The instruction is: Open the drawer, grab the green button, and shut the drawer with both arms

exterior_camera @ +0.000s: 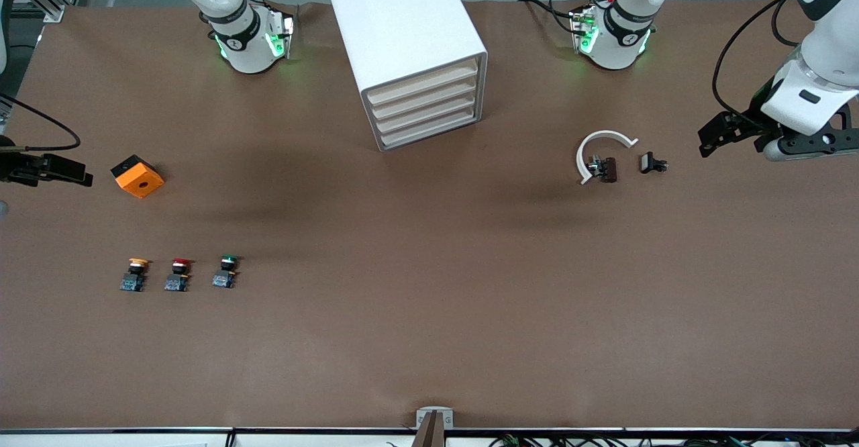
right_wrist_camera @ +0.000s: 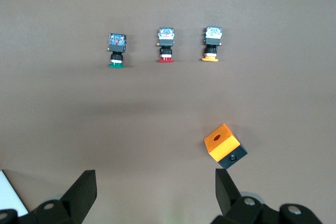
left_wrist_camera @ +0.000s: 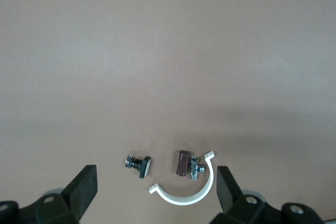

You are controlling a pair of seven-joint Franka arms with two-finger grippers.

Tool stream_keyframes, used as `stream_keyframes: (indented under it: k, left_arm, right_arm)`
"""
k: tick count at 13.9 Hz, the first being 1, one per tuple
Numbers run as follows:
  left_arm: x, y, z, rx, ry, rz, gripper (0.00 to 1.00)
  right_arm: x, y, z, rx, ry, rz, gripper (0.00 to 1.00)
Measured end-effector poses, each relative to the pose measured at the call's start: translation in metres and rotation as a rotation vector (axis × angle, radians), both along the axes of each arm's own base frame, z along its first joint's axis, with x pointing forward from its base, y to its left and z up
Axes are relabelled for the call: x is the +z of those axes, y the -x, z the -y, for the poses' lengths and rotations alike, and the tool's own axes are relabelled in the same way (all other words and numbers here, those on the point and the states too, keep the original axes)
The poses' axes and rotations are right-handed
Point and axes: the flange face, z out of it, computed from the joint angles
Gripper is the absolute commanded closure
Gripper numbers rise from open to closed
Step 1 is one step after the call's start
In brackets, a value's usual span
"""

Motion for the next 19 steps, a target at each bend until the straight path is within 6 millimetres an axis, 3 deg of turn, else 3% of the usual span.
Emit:
stream_keyframes:
  k: [4,7,11,14,19]
  left_arm:
    - [0.032,-0.022,0.006,-0.011,0.014,0.072,0.0]
    - [0.052,-0.033,-0.003,0.004,0.021,0.073,0.0]
    - [0.069,-0.027,-0.03,0.015,0.017,0.031,0.0]
    - [0.091,-0.016,-0.028,0.011,0.016,-0.001,0.0]
    - [0.086,-0.013,-0.022,-0.001,0.018,-0.041,0.0]
  right_arm:
    - [0.006,-0.002,-0.01,0.018,-0.001,0.009,0.0]
    - [0.015,-0.003,-0.01,0.018,0.002,0.029,0.0]
    - [0.041,-0.005,-0.005,0.011,0.011,0.084,0.0]
    - [0.055,0.0,-0.006,0.011,0.01,0.082,0.0]
    - [0.081,0.022,-0.007,0.009,0.002,0.068,0.0]
